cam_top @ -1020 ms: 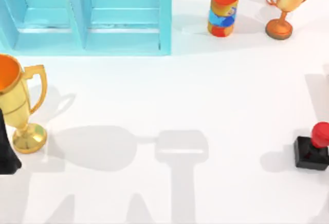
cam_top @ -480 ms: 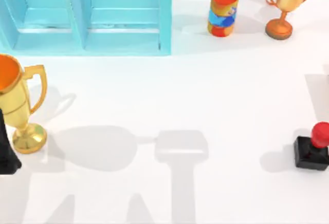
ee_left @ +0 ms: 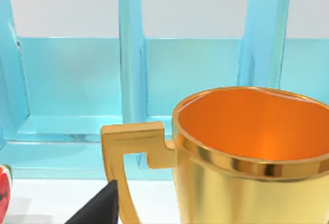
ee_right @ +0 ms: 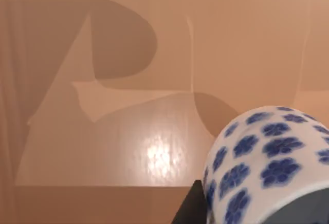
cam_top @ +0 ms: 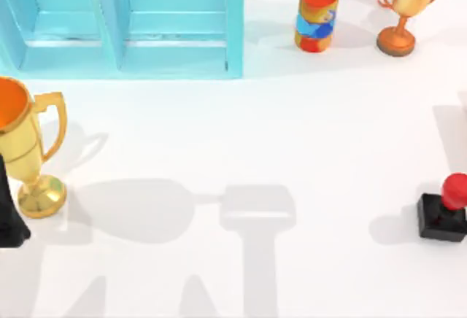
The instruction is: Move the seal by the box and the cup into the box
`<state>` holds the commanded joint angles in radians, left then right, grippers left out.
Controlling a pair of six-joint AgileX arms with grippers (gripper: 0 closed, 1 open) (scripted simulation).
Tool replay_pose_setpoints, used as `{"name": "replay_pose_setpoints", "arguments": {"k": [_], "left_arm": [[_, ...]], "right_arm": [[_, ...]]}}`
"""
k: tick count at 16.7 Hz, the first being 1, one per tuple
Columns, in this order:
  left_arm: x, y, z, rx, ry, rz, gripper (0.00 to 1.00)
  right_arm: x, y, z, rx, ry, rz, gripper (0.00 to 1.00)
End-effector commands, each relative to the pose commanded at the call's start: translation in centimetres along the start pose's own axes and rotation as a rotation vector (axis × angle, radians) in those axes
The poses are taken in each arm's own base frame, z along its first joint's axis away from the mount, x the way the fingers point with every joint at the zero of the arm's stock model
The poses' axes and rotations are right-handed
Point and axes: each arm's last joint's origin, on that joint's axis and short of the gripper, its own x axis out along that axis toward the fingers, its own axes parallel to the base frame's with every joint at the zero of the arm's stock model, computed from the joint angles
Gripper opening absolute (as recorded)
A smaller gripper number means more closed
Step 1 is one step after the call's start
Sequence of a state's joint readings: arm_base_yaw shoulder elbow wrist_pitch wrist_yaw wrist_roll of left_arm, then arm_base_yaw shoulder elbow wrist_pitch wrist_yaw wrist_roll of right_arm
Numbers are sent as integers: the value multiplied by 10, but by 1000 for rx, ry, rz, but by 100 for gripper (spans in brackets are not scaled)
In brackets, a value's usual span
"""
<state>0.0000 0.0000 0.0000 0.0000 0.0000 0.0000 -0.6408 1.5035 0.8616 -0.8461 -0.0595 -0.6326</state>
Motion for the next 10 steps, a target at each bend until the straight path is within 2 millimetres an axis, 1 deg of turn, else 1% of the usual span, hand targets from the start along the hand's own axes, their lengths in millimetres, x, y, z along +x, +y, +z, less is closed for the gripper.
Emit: {"name": "replay_pose_setpoints", "arguments": {"k": [8, 9, 10], "left_arm": [[0, 0, 0, 0, 0, 0, 100], [0, 0, 0, 0, 0, 0, 100], [0, 0, 0, 0, 0, 0, 100]], "right_arm": [[0, 0, 0, 0, 0, 0, 98], [0, 0, 0, 0, 0, 0, 100], [0, 0, 0, 0, 0, 0, 100]]}}
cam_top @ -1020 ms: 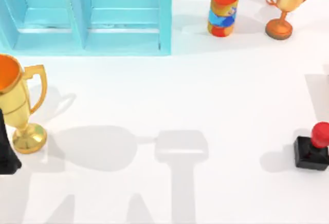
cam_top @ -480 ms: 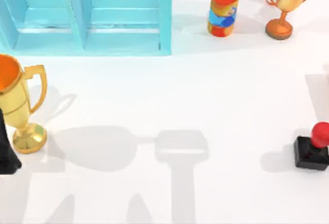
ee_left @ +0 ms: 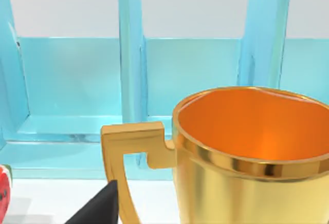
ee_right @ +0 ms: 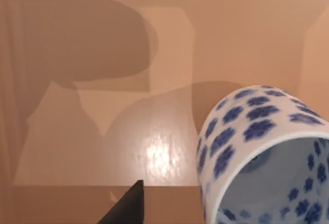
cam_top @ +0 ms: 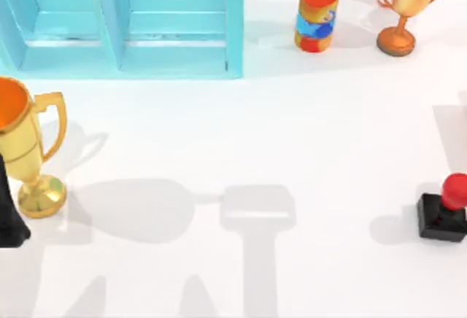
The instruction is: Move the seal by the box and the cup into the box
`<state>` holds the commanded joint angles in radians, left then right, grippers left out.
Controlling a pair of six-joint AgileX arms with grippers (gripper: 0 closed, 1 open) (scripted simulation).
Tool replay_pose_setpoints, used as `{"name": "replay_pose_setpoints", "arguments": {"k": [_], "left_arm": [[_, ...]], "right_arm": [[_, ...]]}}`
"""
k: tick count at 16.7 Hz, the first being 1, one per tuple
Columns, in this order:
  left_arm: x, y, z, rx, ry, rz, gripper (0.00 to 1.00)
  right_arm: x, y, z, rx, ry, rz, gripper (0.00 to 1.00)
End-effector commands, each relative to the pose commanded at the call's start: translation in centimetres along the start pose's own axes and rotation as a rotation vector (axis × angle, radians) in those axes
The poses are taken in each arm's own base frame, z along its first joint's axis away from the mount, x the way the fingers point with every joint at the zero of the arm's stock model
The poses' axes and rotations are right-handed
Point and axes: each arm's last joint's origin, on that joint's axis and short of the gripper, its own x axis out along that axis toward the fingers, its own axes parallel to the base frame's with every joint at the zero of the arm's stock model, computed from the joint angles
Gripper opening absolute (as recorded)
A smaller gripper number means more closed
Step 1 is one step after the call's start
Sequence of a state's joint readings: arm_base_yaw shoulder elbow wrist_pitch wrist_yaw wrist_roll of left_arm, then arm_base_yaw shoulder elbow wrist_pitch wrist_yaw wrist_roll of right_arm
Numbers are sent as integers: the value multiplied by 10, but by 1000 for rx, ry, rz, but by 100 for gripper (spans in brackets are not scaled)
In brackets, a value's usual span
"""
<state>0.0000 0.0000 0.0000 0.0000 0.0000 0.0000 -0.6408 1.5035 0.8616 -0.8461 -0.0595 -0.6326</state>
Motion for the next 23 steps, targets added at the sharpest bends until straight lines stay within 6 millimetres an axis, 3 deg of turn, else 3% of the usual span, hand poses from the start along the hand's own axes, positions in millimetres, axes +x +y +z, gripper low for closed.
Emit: {"name": "replay_pose_setpoints", "arguments": {"k": [9, 11, 15, 18, 20, 23], "left_arm": [[0, 0, 0, 0, 0, 0, 100], [0, 0, 0, 0, 0, 0, 100], [0, 0, 0, 0, 0, 0, 100], [0, 0, 0, 0, 0, 0, 100], [0, 0, 0, 0, 0, 0, 100], [0, 0, 0, 0, 0, 0, 100]], "right_arm": [[-6, 0, 2, -1, -14, -15, 100], [-31, -2, 7, 2, -64, -70, 100], [-103, -1, 11, 18, -186, -197, 100], [-133, 3, 9, 13, -198, -206, 100], [-131, 3, 10, 3, -153, -158, 100], [-112, 1, 11, -3, -54, -55, 100]]}}
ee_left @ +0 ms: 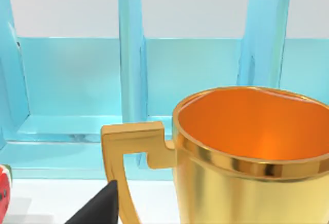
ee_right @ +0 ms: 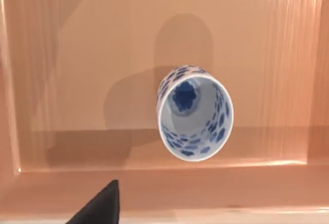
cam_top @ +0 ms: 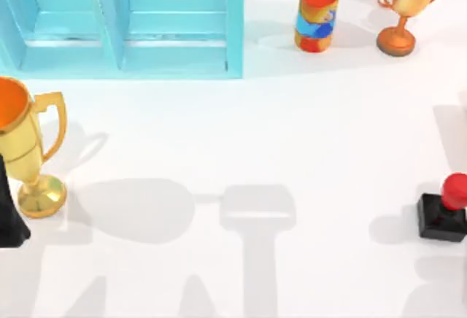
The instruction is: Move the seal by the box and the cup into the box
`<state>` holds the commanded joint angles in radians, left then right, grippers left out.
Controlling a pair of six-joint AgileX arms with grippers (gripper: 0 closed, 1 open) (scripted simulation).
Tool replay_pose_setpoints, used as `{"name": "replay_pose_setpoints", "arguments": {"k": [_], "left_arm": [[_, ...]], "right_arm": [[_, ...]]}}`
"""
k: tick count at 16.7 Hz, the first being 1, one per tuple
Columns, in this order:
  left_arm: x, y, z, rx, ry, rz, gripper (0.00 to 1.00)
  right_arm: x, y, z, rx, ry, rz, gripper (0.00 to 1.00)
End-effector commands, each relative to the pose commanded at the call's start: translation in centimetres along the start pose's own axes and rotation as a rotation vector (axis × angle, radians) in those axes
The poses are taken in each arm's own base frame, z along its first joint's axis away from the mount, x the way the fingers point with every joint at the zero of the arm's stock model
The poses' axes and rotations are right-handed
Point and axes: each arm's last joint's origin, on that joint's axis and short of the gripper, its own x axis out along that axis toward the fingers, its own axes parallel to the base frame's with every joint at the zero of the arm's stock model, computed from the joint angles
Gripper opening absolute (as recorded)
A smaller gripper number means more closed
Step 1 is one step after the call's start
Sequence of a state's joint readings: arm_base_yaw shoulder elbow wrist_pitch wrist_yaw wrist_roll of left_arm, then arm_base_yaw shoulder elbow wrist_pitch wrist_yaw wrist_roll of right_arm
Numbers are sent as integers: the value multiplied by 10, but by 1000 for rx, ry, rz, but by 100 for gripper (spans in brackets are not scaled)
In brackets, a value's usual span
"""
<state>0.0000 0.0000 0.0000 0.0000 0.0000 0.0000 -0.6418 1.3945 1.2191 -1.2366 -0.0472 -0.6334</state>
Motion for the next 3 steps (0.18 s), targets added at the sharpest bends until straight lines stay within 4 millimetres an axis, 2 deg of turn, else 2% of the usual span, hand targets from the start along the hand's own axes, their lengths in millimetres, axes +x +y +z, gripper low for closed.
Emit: {"name": "replay_pose_setpoints", "arguments": {"k": [3], "left_arm": [[0, 0, 0, 0, 0, 0, 100]], "right_arm": [[13, -1, -1, 3, 53, 55, 100]]}}
